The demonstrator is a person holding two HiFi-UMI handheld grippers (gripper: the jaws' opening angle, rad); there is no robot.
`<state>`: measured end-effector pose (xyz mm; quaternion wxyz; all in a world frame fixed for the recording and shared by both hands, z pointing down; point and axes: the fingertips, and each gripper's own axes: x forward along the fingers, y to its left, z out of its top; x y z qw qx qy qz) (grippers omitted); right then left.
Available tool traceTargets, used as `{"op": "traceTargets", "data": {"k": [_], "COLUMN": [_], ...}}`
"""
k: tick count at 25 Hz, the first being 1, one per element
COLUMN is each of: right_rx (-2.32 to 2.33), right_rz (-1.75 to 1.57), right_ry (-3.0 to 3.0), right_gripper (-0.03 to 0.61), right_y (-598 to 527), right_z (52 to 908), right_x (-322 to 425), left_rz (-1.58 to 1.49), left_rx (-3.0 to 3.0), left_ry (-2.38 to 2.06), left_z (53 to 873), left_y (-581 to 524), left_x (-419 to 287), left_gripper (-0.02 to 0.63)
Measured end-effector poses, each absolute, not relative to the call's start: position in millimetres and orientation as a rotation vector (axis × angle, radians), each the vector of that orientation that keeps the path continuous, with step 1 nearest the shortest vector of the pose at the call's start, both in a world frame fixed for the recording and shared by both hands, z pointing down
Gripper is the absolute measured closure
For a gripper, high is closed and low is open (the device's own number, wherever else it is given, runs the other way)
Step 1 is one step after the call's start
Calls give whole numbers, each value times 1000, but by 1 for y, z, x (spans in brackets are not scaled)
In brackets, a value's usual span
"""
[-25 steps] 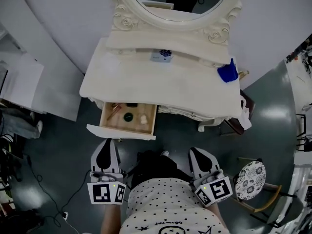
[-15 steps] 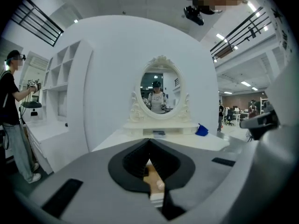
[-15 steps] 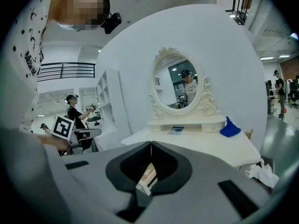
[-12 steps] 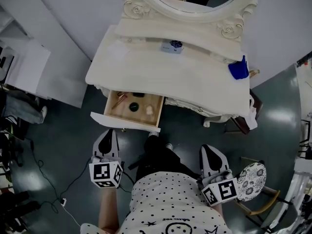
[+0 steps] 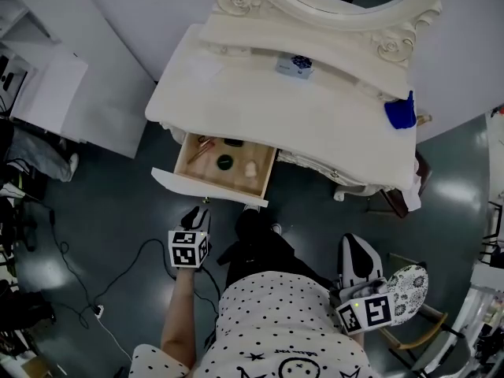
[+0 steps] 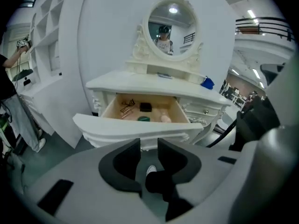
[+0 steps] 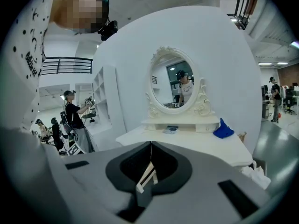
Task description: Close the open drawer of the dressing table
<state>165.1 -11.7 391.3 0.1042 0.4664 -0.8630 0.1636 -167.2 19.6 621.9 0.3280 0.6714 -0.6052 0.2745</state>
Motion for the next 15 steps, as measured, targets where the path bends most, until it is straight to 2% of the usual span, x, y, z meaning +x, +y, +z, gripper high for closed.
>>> {"op": "traceTargets", "data": {"k": [7, 15], "right_rx": [1374, 1416], "right_rz": [480, 486], "right_ry": [-2533, -2509], "right_gripper": [569, 569], "right_y": [-17, -23], "right_z": [392, 391], "right_x": [165, 174], "left_rz": [834, 921], "left_rx": [1648, 1569], "left_ry": [-1501, -1480], "left_z": [689, 725], "left_y": [4, 1], "left_x": [-176, -183], "left_gripper": [446, 443]}}
